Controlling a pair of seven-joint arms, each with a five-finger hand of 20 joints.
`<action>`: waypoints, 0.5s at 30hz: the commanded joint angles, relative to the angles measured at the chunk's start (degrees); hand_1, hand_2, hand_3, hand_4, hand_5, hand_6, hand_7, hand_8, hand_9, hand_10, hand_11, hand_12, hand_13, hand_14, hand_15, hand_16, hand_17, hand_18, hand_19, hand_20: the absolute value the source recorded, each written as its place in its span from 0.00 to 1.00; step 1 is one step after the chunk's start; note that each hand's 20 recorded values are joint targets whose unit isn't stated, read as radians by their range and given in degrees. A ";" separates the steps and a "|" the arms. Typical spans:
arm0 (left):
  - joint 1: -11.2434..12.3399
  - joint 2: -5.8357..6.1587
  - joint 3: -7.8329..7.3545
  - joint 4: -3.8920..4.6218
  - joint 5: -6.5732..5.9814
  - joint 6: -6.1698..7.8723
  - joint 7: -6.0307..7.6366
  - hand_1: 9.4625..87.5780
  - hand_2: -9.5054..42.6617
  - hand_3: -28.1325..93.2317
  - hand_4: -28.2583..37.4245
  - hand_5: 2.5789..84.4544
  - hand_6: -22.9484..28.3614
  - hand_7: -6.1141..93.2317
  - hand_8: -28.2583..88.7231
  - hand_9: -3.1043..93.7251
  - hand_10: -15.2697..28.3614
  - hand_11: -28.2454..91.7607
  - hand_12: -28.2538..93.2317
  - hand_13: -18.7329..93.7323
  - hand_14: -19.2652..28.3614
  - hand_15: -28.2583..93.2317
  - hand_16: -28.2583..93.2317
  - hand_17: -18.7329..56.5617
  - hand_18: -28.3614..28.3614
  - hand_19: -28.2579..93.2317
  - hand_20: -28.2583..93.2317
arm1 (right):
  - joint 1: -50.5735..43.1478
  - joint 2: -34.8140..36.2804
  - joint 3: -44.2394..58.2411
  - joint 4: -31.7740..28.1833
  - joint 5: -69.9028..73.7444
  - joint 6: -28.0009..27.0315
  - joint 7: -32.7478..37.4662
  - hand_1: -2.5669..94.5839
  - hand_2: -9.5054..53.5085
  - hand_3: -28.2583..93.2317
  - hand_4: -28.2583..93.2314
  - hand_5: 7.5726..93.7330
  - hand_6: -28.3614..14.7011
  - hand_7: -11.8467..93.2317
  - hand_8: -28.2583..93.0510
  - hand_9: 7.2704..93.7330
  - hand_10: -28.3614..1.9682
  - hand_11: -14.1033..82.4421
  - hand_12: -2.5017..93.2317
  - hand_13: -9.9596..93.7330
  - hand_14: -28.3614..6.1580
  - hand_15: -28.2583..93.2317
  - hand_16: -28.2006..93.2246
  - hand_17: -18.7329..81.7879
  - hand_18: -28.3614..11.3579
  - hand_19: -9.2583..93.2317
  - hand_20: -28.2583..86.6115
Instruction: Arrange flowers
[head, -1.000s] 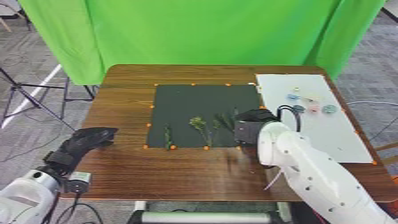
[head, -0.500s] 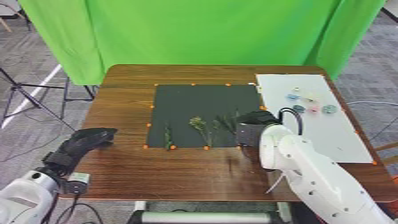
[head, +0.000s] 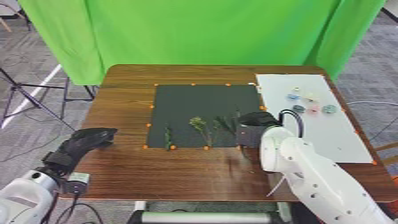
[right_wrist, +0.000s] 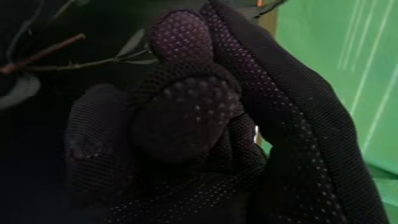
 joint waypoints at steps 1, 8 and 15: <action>1.10 -0.21 0.46 1.20 0.24 -1.12 -1.84 0.26 0.18 0.70 0.15 0.47 0.54 0.20 0.19 0.41 0.71 0.37 0.32 0.46 0.82 0.37 0.21 0.32 0.77 0.33 0.33 | -2.79 0.52 -1.24 1.22 1.55 0.06 0.67 0.66 0.00 0.62 0.28 0.62 0.48 0.61 0.34 0.91 0.49 0.47 0.43 1.00 0.80 0.66 0.43 0.96 0.62 0.81 0.67; 0.96 -0.17 0.37 1.19 0.32 -1.28 -1.93 0.26 0.18 0.70 0.15 0.47 0.54 0.20 0.19 0.41 0.71 0.37 0.32 0.46 0.82 0.37 0.21 0.32 0.77 0.33 0.33 | -2.47 0.88 -1.38 1.31 1.89 -0.23 -0.05 0.64 0.00 0.58 0.30 0.61 0.47 0.61 0.34 0.89 0.46 0.51 0.39 1.00 0.80 0.65 0.44 0.95 0.62 0.81 0.67; 0.70 -0.27 0.71 1.27 0.44 -1.24 -1.78 0.26 0.17 0.70 0.16 0.46 0.54 0.20 0.19 0.41 0.71 0.36 0.32 0.46 0.82 0.37 0.21 0.31 0.77 0.33 0.33 | -1.83 2.15 -0.42 1.11 2.55 -0.86 -1.58 0.84 0.00 0.01 0.70 0.60 0.46 0.58 0.34 0.86 0.40 0.58 0.31 1.00 0.78 0.63 0.45 0.95 0.62 0.81 0.67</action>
